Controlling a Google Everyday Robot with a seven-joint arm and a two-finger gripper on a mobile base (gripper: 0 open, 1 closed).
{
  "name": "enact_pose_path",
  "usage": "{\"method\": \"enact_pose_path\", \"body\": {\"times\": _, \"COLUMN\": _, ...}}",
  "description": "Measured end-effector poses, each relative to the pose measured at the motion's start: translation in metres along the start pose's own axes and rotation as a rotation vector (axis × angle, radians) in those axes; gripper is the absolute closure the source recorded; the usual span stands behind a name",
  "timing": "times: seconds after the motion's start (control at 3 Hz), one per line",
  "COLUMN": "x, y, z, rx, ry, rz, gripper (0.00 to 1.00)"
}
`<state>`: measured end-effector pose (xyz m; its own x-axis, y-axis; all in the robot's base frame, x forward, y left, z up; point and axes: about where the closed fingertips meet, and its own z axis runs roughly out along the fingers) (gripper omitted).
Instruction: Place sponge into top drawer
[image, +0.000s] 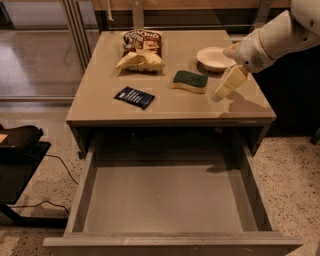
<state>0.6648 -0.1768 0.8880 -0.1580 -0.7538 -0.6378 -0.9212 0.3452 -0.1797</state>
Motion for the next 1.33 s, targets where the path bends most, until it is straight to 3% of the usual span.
{"method": "enact_pose_path", "body": {"times": 0.67, "x": 0.010, "y": -0.025, "z": 0.054, "rx": -0.066, "ry": -0.025, "rz": 0.068, "gripper": 0.00}}
{"method": "enact_pose_path", "body": {"times": 1.33, "x": 0.007, "y": -0.030, "z": 0.102, "rx": -0.150, "ry": -0.046, "rz": 0.120, "gripper": 0.00}}
